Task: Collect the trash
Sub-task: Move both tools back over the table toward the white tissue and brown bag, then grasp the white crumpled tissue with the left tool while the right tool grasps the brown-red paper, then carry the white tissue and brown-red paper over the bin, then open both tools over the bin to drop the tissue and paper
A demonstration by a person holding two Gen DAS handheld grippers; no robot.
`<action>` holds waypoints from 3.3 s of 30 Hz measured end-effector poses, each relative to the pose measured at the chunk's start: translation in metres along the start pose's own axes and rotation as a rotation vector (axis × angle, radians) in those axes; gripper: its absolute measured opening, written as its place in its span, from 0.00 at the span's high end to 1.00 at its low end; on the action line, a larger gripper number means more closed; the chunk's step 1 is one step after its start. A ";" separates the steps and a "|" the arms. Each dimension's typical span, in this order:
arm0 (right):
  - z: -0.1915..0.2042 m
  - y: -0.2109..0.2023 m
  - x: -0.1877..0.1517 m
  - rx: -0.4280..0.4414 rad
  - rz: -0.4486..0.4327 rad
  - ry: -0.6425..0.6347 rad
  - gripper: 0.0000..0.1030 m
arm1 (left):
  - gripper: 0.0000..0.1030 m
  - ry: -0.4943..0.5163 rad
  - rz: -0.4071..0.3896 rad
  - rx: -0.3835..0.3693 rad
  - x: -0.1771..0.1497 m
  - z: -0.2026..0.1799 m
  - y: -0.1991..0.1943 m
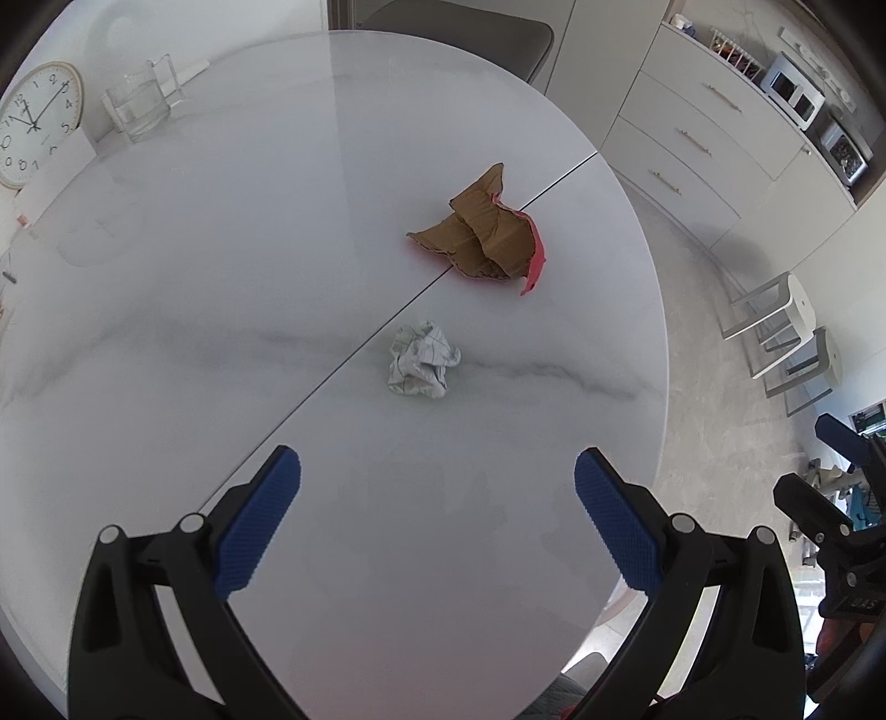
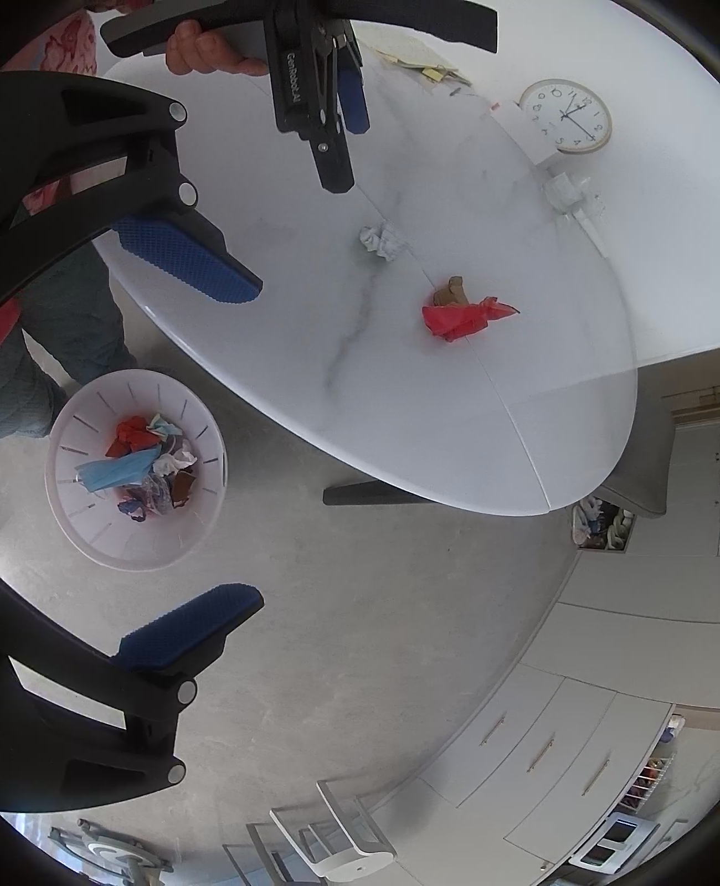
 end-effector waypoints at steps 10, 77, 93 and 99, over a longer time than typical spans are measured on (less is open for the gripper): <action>0.010 0.026 0.016 -0.016 0.024 0.001 0.02 | 0.33 0.058 0.004 0.068 0.023 -0.001 0.069; -0.047 -0.049 -0.122 -0.068 0.088 0.025 0.02 | 0.68 0.234 0.053 -0.163 -0.072 -0.142 -0.034; -0.125 -0.092 -0.160 -0.220 0.097 0.172 0.02 | 0.07 0.354 0.096 -0.238 -0.100 -0.219 -0.018; -0.134 -0.096 -0.163 -0.224 0.091 0.194 0.02 | 0.08 0.335 0.099 -0.188 -0.098 -0.217 -0.022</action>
Point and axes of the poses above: each gripper's, at about its wrist camera, not at the fingertips, and y roughly the way its jaws point, z to its left, x to its top, the point moved 5 cm from there along y, roughly the way its jaws point, and after that the axes turned 14 degrees about -z, right-handed, at the moved point
